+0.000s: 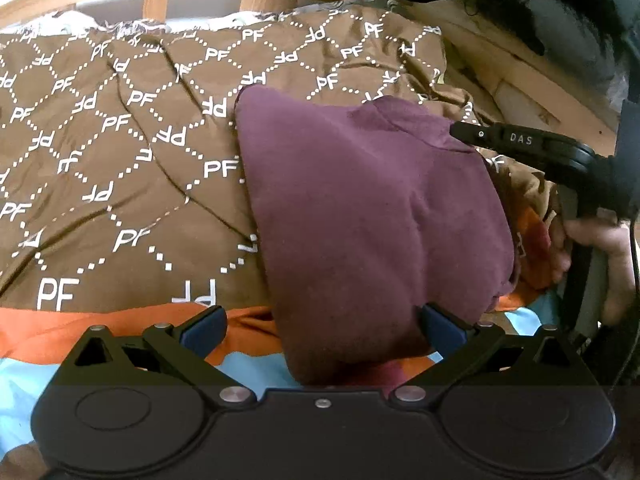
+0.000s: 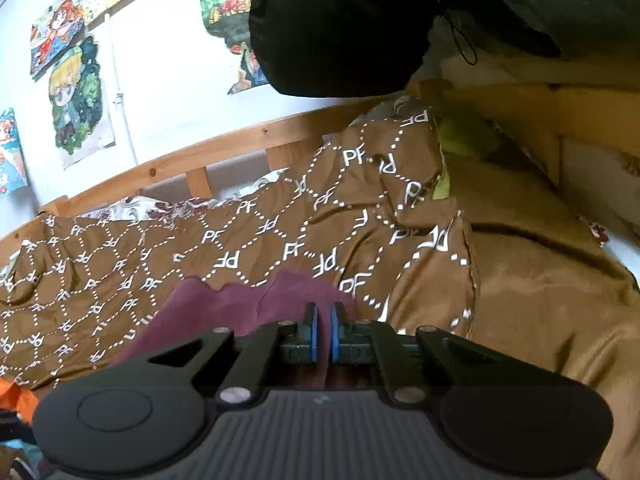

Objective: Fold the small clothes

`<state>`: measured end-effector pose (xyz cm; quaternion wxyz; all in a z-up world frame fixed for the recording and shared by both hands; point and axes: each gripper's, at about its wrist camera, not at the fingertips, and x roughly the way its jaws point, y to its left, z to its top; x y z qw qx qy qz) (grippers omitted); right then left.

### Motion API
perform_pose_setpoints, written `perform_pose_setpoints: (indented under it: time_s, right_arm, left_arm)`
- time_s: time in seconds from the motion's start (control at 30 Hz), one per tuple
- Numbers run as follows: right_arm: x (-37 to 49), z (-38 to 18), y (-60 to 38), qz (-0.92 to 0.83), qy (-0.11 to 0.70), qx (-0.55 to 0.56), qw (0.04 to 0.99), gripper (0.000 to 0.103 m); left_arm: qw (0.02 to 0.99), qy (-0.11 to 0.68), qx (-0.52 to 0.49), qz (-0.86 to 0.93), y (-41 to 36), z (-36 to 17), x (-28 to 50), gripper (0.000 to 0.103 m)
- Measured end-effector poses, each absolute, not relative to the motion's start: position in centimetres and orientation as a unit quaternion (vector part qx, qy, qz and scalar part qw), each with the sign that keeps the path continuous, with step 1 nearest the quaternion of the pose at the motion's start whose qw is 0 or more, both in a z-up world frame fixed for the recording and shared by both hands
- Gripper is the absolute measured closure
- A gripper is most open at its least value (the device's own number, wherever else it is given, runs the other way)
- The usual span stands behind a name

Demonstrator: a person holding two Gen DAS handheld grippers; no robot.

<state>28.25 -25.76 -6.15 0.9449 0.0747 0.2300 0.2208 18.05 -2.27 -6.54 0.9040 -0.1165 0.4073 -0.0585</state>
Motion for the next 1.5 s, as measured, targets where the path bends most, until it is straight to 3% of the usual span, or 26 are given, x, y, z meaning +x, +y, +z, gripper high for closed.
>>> perform_pose_setpoints:
  time_s: [0.13, 0.2, 0.27, 0.4, 0.47, 0.6, 0.9, 1.5]
  right_arm:
    - [29.2, -7.6, -26.4, 0.213, 0.264, 0.089, 0.937, 0.096]
    - [29.5, -8.2, -27.0, 0.214, 0.272, 0.113, 0.932, 0.090]
    - [29.6, -8.3, -27.6, 0.217, 0.272, 0.134, 0.928, 0.072]
    - [29.7, -8.4, -28.6, 0.231, 0.267, 0.166, 0.921, 0.051]
    - [29.6, -8.2, -28.7, 0.247, 0.261, 0.171, 0.918, 0.034]
    - [29.4, -8.0, -28.1, 0.279, 0.253, 0.178, 0.909, 0.017]
    - [29.3, -8.7, -26.9, 0.287, 0.257, 0.139, 0.912, 0.002]
    - [28.6, -9.8, -25.2, 0.268, 0.256, 0.063, 0.927, 0.001]
  left_arm:
    - [0.898, 0.415, -0.135, -0.058, -2.0, -7.0, 18.3, 0.001]
    - [0.898, 0.414, -0.133, -0.059, -2.1, -7.1, 18.2, 0.001]
    - [0.899, 0.412, -0.132, -0.060, -2.1, -7.2, 18.2, 0.001]
    - [0.898, 0.412, -0.142, -0.059, -1.9, -7.3, 18.1, 0.001]
    - [0.898, 0.412, -0.145, -0.058, -1.9, -7.4, 18.1, 0.001]
    - [0.898, 0.410, -0.146, -0.058, -1.8, -7.5, 18.1, 0.001]
    - [0.897, 0.411, -0.153, -0.060, -1.7, -7.7, 18.1, 0.001]
    - [0.899, 0.408, -0.150, -0.057, -1.8, -7.9, 18.0, 0.001]
